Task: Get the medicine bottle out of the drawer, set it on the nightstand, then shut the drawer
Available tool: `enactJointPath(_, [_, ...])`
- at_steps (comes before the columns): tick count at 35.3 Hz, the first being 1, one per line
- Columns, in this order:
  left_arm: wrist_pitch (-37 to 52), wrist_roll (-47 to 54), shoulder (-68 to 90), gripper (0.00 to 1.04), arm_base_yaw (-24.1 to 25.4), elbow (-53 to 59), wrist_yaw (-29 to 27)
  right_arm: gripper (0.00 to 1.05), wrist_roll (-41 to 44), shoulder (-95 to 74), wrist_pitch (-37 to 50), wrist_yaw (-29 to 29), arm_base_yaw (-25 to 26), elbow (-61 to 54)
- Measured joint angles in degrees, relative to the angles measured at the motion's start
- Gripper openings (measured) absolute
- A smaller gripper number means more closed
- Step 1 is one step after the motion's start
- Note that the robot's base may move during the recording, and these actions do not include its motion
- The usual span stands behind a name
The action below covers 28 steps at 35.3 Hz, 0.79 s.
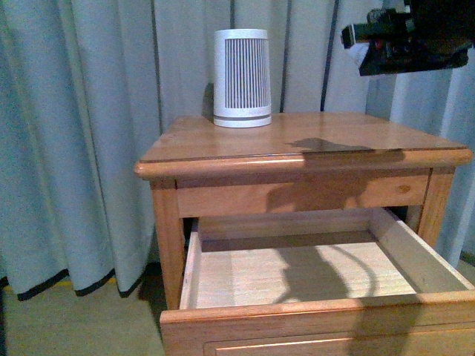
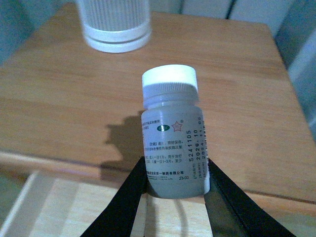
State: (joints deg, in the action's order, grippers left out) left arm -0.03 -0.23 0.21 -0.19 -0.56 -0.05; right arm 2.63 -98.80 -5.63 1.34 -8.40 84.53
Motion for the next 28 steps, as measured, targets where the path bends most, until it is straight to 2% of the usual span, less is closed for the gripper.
enactJointPath(8, [0.0,-0.02,0.0,0.98,0.0,0.0,0.0,0.29,-1.2,-13.53,-4.76,2.14,3.45,11.08])
enactJointPath(21, [0.0,0.0,0.0,0.98,0.0,0.0,0.0,0.29,-3.37,-23.21,-10.43,5.2,3.5,22.4])
enactJointPath(28, [0.0,0.0,0.0,0.98,0.0,0.0,0.0,0.64,-3.26,-23.41,-9.75,5.95,3.28,23.43])
